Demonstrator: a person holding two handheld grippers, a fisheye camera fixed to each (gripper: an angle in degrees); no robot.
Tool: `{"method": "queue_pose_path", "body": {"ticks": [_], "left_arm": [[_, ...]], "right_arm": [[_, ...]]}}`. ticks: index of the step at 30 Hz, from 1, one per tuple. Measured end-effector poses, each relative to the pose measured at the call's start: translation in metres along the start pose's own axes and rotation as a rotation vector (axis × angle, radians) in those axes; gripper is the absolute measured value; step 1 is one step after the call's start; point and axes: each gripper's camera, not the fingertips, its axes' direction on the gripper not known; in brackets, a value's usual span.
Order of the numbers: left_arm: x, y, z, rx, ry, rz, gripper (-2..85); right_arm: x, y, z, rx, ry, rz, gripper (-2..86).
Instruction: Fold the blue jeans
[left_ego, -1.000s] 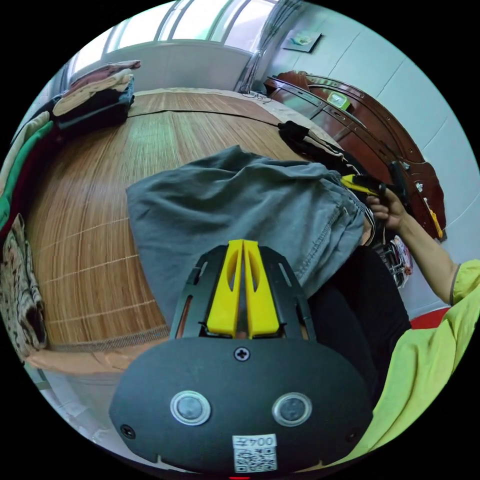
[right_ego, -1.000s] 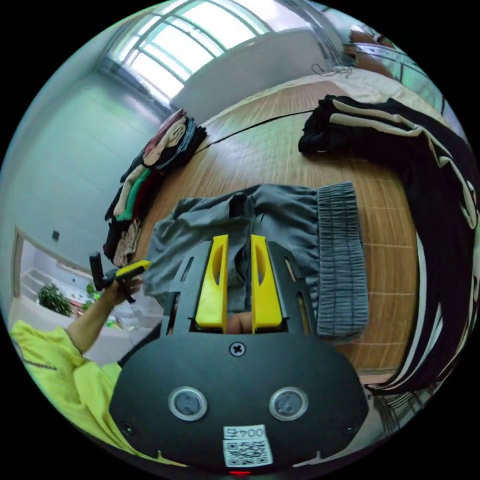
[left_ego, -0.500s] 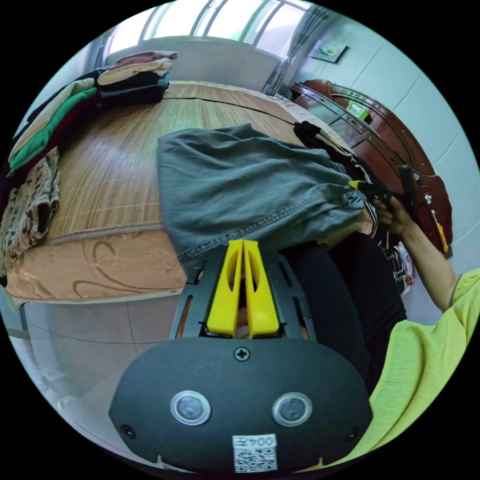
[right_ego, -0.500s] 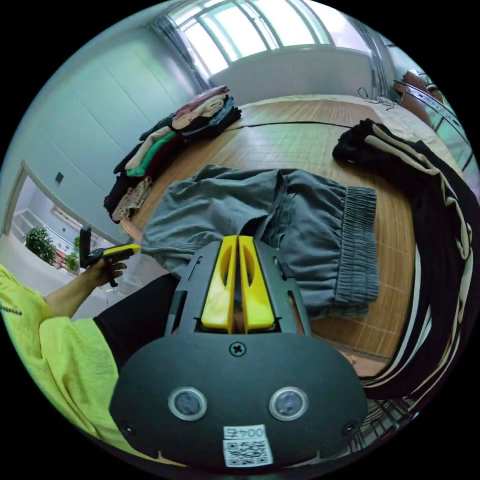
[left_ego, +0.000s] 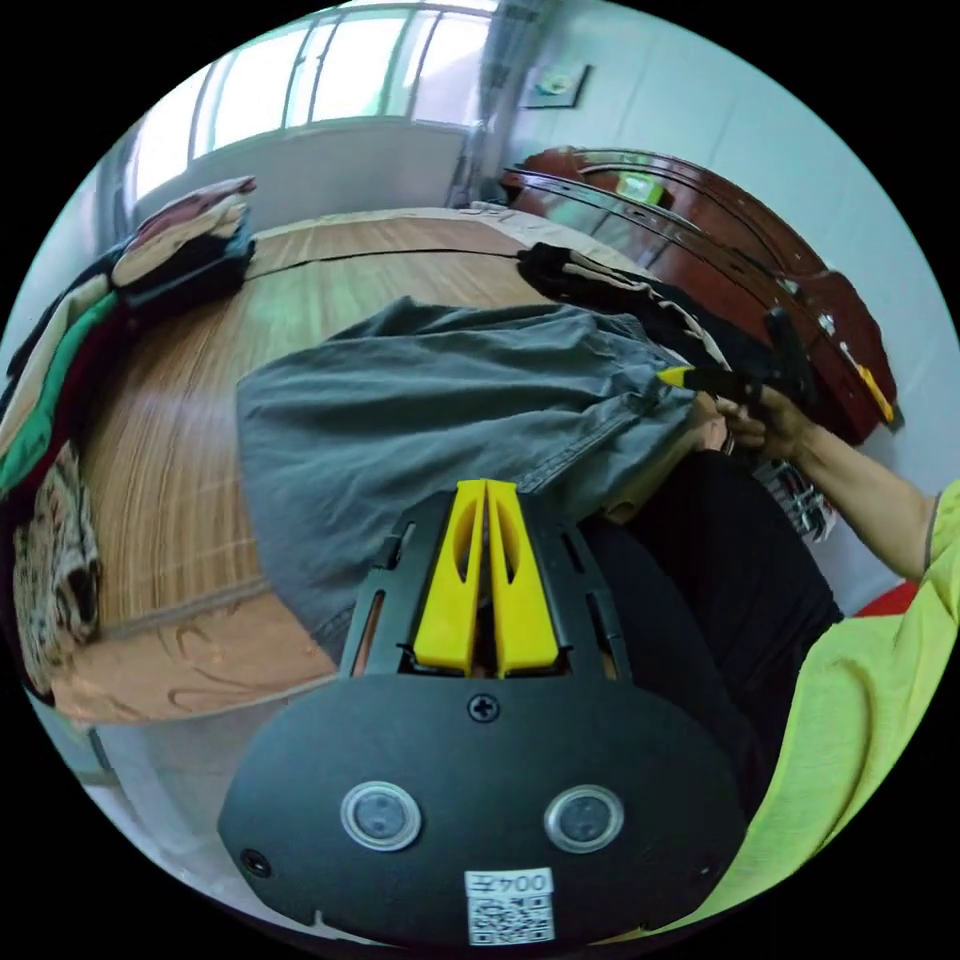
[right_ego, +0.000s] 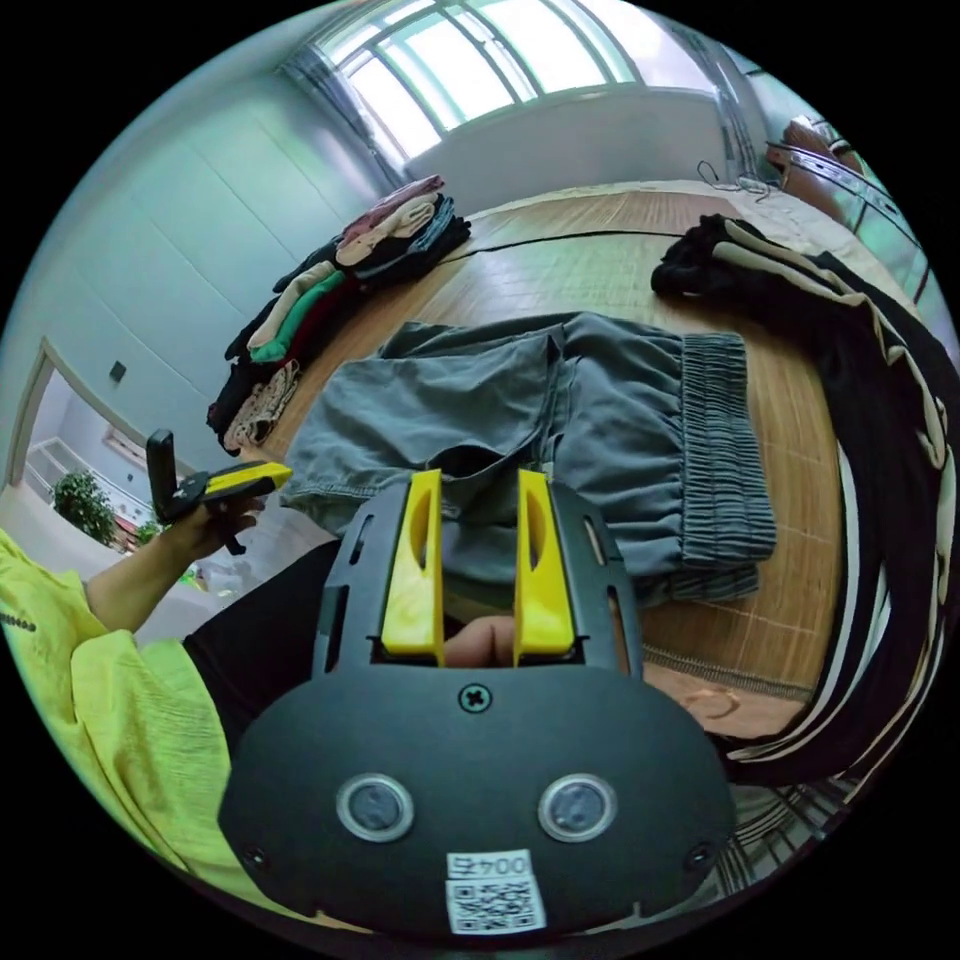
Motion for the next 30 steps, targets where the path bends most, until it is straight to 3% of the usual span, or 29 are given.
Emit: {"method": "queue_pose_path", "body": {"ticks": [6,10,13,17,19,21,24,28,30], "left_arm": [[0.034,-0.03,0.029,-0.019,-0.016,0.143,0.2],[0.036,-0.038,0.053,-0.083,-0.008,0.167,0.2],[0.04,-0.041,0.07,-0.171,0.007,0.209,0.2],[0.024,-0.044,0.067,-0.198,0.085,0.182,0.2],[0.015,-0.05,0.057,-0.213,0.116,0.148,0.2],[0.012,-0.054,0.039,-0.116,0.11,0.121,0.2],[0.008,-0.059,0.028,-0.017,0.147,0.107,0.2],[0.006,-0.062,0.05,-0.124,0.216,0.143,0.1],[0.005,-0.061,0.052,-0.135,0.206,0.145,0.1]], "right_arm": [[-0.022,-0.002,-0.025,0.056,0.138,-0.041,9.7],[-0.035,-0.003,-0.001,-0.042,0.101,-0.098,9.4],[-0.035,-0.009,0.023,-0.153,0.114,-0.088,2.5],[-0.024,-0.007,0.009,-0.202,0.107,-0.056,7.7],[-0.013,-0.013,-0.006,-0.141,0.109,0.001,8.4],[-0.001,-0.032,-0.024,-0.009,0.102,0.075,8.1],[0.006,-0.071,-0.018,0.036,0.088,0.126,8.0],[0.011,-0.117,0.024,-0.111,0.118,0.138,8.8],[0.01,-0.137,0.046,-0.192,0.076,0.118,4.0]]}}
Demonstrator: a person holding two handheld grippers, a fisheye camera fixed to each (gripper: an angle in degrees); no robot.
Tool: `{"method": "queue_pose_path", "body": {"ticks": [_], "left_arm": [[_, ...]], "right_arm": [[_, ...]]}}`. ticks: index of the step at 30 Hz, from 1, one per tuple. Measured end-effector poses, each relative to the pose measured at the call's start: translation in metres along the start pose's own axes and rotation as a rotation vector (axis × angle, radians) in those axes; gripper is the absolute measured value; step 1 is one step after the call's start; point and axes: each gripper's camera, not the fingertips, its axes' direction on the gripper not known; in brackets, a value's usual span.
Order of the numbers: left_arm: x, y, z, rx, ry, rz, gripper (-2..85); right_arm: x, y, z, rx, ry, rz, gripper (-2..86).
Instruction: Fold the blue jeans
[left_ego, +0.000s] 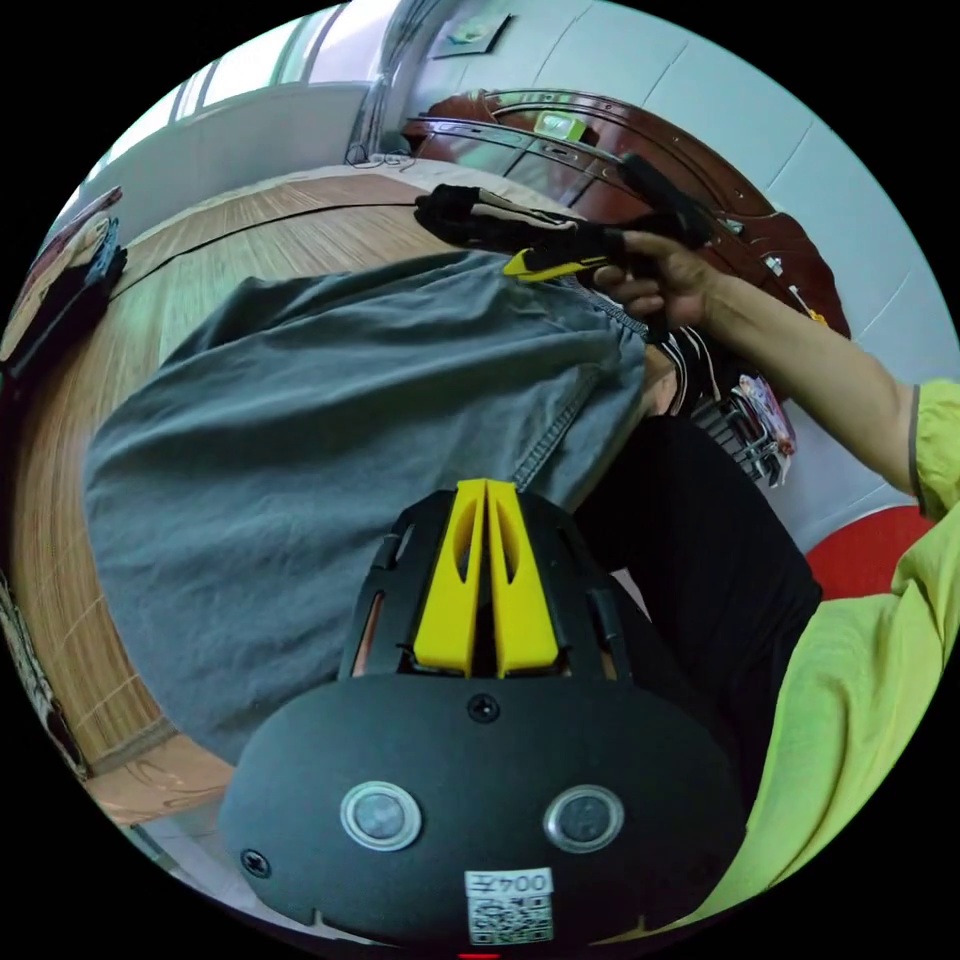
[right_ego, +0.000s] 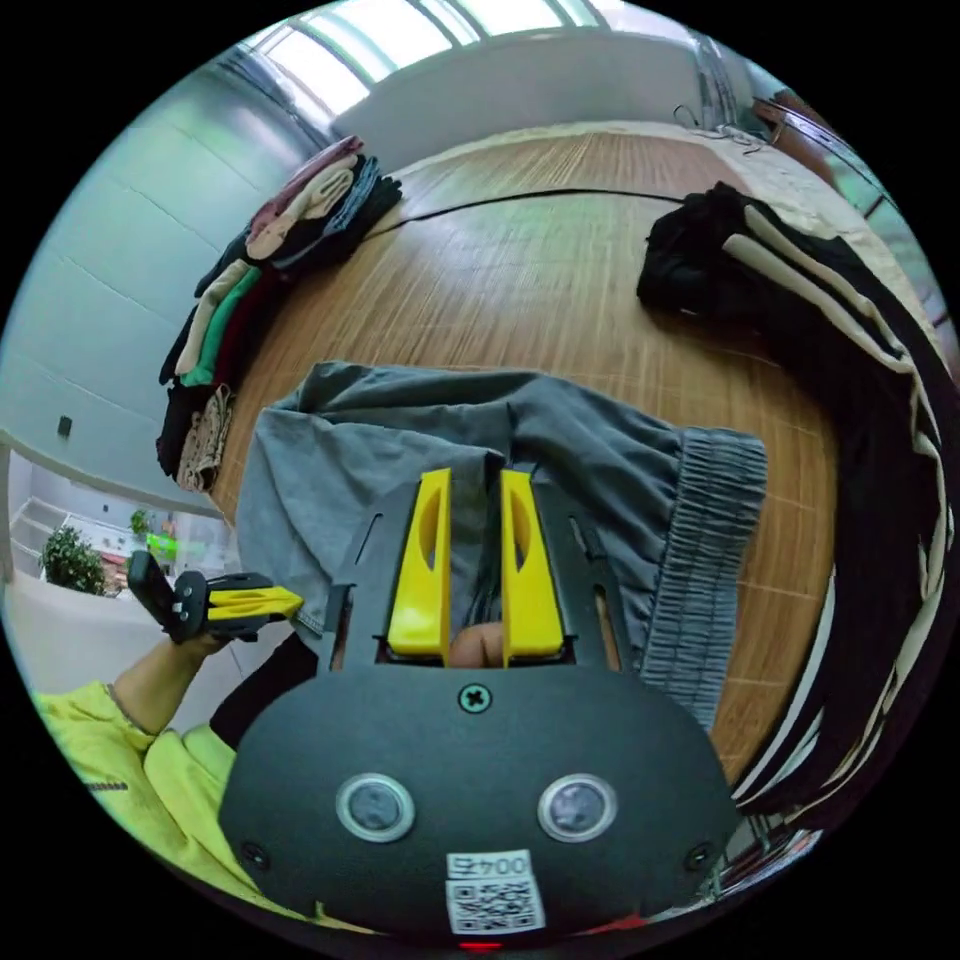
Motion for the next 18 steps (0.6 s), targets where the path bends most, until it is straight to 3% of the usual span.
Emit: {"method": "queue_pose_path", "body": {"ticks": [2,5,11,15,18], "left_arm": [[-0.008,0.004,-0.007,0.031,0.012,-0.034,0.1],[-0.022,0.008,-0.018,0.059,0.06,-0.074,0.0],[-0.038,0.001,-0.05,0.047,0.09,-0.076,0.1],[-0.045,-0.008,-0.095,0.125,0.073,-0.078,0.1],[-0.066,-0.021,-0.127,0.233,0.018,-0.154,0.1]], "right_arm": [[-0.006,-0.01,0.004,-0.014,-0.014,-0.033,1.9],[0.0,-0.019,0.001,0.069,0.052,0.058,2.4],[0.025,0.016,-0.022,0.188,0.0,0.241,5.7],[-0.01,0.086,-0.06,0.34,-0.094,0.104,1.7],[-0.061,0.119,-0.045,0.277,-0.062,-0.051,2.1]]}}
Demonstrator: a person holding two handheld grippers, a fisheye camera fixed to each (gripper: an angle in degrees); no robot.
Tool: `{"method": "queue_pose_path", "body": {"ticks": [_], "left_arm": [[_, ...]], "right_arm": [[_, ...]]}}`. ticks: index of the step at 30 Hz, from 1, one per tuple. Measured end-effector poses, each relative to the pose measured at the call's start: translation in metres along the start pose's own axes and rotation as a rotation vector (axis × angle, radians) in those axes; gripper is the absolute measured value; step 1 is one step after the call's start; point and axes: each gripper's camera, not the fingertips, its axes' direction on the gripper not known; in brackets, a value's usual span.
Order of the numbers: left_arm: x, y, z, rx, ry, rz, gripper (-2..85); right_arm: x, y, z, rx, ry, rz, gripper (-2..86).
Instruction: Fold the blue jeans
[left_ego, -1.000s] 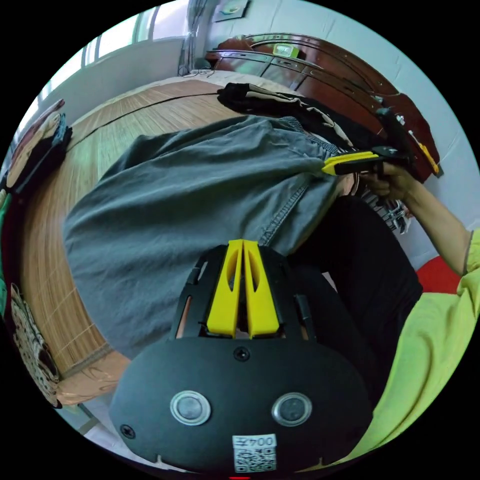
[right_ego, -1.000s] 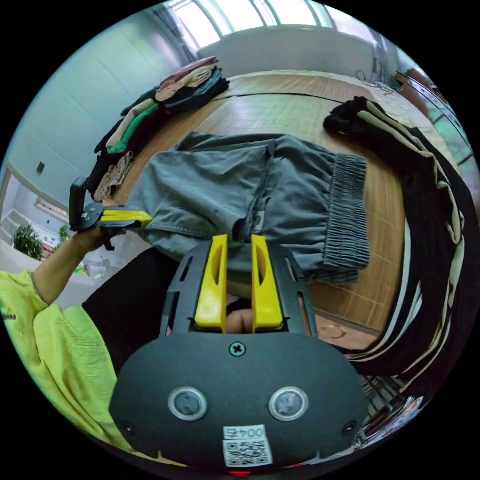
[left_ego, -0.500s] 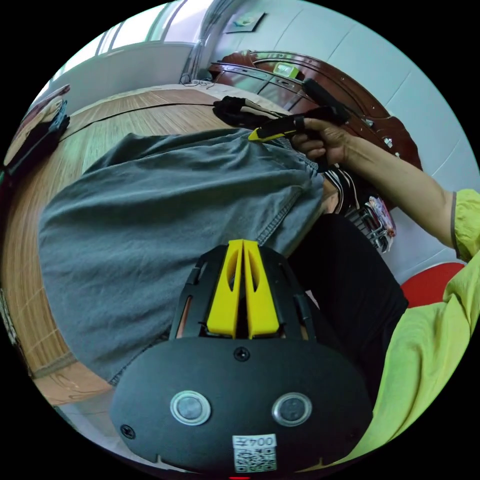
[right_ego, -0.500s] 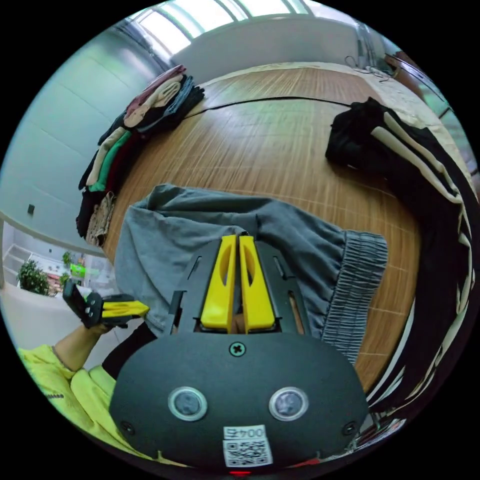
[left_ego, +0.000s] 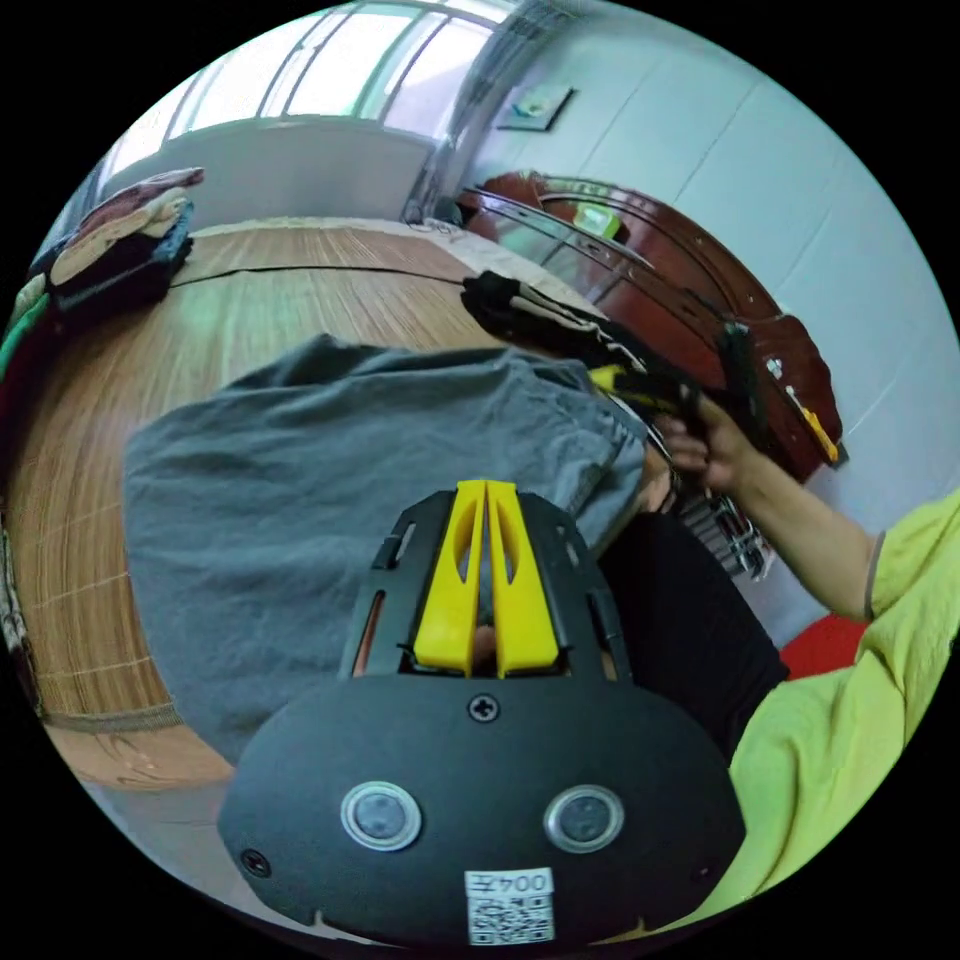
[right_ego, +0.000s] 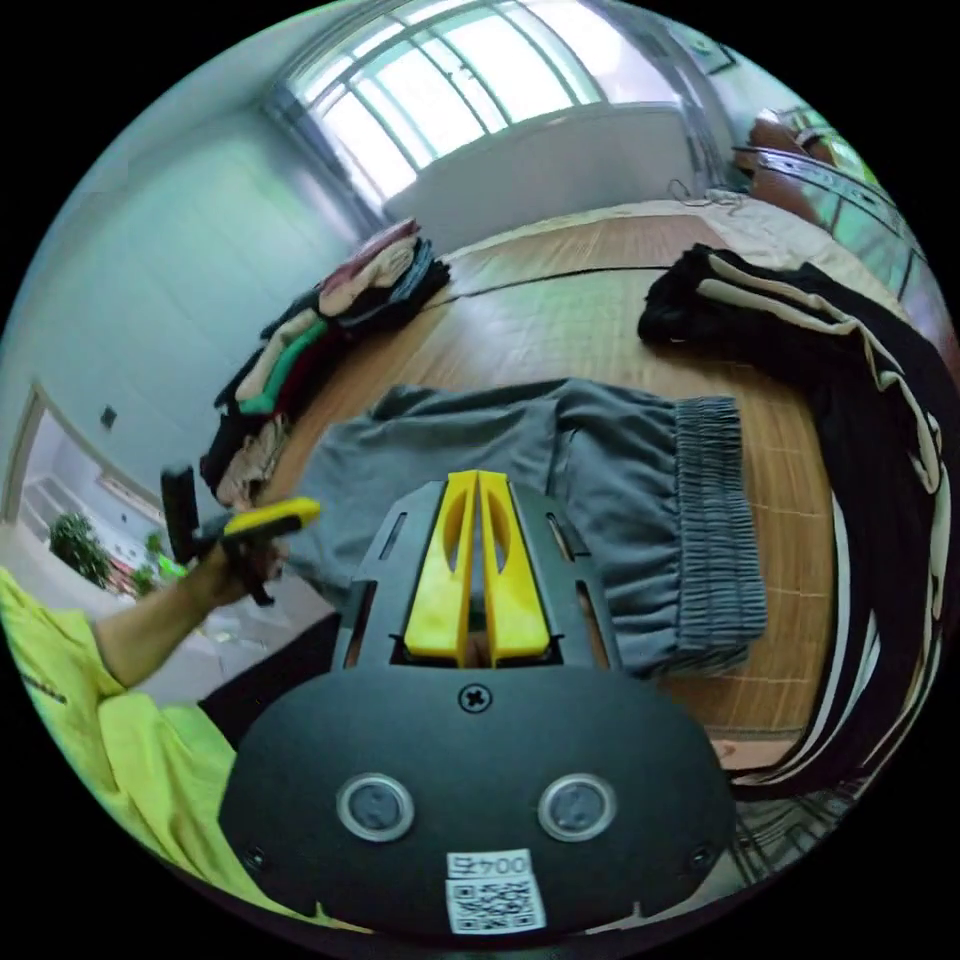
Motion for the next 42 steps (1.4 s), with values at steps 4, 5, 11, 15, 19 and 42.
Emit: {"method": "queue_pose_path", "body": {"ticks": [4,5,11,15,19,42], "left_arm": [[-0.039,-0.02,0.018,-0.174,-0.062,-0.087,0.1],[-0.046,-0.022,0.014,-0.192,-0.056,-0.108,0.1],[-0.054,-0.009,-0.099,0.028,-0.162,-0.143,0.2],[-0.1,0.051,-0.166,0.033,-0.317,-0.326,0.4],[-0.149,0.129,-0.234,0.027,-0.361,-0.524,1.5],[-0.283,0.239,-0.29,0.486,0.483,-1.026,14.1]], "right_arm": [[-0.029,0.027,0.048,-0.227,0.306,-0.114,4.3],[-0.038,0.031,0.04,-0.165,0.31,-0.105,4.8],[-0.084,0.062,0.005,-0.059,0.384,-0.124,6.9],[-0.079,0.079,0.034,-0.169,0.41,-0.11,8.1],[-0.069,0.07,0.036,-0.207,0.357,-0.046,8.0],[-0.041,0.097,0.022,-0.113,0.238,0.12,5.4]]}}
